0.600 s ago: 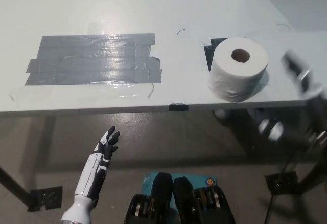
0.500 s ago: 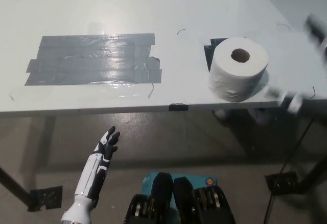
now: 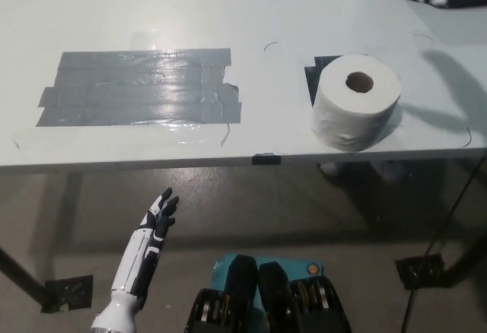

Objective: A toilet paper roll is kept on the black spot on the desk infront of the robot and the robot inserts its right thumb into the hole in the centre to grab the roll. Then it passes the roll to a person.

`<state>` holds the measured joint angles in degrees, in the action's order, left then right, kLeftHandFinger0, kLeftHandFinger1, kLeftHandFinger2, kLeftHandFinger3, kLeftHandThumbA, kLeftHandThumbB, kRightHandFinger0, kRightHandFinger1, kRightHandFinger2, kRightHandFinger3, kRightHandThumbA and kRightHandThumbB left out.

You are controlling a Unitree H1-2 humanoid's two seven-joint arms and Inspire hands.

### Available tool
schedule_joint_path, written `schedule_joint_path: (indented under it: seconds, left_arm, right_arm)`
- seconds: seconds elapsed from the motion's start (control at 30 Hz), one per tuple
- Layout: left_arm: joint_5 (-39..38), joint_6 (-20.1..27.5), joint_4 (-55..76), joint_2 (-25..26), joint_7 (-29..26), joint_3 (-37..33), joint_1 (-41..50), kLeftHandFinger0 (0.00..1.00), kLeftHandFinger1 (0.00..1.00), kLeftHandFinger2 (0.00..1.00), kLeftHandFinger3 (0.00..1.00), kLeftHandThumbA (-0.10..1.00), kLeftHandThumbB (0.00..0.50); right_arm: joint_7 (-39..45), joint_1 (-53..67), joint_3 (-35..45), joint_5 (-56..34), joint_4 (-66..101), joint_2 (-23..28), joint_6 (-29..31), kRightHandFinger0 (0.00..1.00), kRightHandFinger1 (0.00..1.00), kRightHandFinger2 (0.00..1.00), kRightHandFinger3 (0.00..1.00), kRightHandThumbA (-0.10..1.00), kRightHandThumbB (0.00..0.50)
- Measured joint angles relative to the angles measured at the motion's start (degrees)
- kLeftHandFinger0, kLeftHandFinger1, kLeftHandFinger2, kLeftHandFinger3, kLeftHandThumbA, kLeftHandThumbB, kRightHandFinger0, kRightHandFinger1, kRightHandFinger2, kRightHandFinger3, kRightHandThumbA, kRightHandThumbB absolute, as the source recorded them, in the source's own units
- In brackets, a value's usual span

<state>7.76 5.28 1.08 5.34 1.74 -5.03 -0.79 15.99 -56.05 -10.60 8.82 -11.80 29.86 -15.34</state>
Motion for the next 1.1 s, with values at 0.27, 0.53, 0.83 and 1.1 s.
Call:
schedule_joint_path:
  seconds: [0.27,0.53,0.83,1.1]
  left_arm:
    - [0.24,0.01,1.27,0.01,0.01,-0.25,0.56,1.0,1.0,1.0,1.0,1.0,0.099]
    - [0.43,0.02,2.89,0.01,0.01,-0.54,1.25,1.0,1.0,1.0,1.0,1.0,0.068]
    - [0.43,0.01,3.01,0.01,0.01,-0.54,1.25,1.0,1.0,1.0,1.0,1.0,0.091]
    - [0.43,0.02,3.0,0.01,0.01,-0.53,1.17,1.0,1.0,1.0,1.0,1.0,0.074]
  right_arm:
    - [8.01,-11.26,-8.56,0.25,-22.7,-3.55,-5.81,1.0,1.0,1.0,1.0,0.94,0.451]
    - [15.9,-18.58,-16.06,2.18,-38.24,-7.92,-6.71,1.0,1.0,1.0,1.0,0.89,0.38]
    - [20.41,-19.58,-22.81,6.25,-41.61,-9.92,-5.91,1.0,1.0,1.0,1.0,0.95,0.369]
    - [22.41,-19.6,-26.09,10.06,-43.07,-9.87,-4.75,1.0,1.0,1.0,1.0,0.97,0.396]
